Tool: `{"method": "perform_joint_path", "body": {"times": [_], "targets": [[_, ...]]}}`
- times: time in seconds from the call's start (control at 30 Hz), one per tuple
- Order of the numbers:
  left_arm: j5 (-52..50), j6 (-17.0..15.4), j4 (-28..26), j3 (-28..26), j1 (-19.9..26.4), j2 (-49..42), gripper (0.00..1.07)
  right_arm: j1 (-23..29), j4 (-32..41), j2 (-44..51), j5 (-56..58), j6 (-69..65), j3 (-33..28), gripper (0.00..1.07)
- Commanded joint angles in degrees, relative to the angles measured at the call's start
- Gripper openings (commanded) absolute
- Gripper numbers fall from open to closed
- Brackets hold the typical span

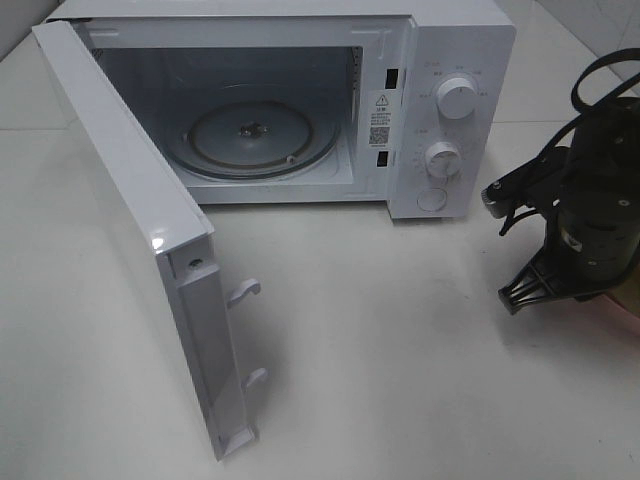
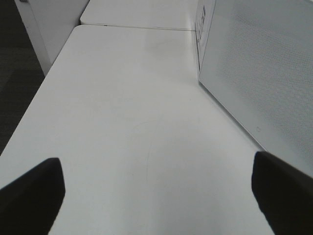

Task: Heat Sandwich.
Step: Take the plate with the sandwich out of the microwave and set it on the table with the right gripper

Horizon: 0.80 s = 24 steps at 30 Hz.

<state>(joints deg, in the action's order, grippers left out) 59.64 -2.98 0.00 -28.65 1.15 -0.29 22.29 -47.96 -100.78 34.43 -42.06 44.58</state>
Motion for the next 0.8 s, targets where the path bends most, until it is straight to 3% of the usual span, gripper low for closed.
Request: {"method": "perform_joint_path", "body": {"times": [0.03,0.8], "targets": [[-0.29,0.06,0.0,0.17,0.11,-1.49,0.98,-0.4,-3.27,-1.66,0.23,-1.95,0.4,0.01],[-0.29,0.06,0.0,0.17,0.11,-1.49,0.98,-2.35,-4.24,-7.96,-2.46,-3.04,0.34,0.01]]}}
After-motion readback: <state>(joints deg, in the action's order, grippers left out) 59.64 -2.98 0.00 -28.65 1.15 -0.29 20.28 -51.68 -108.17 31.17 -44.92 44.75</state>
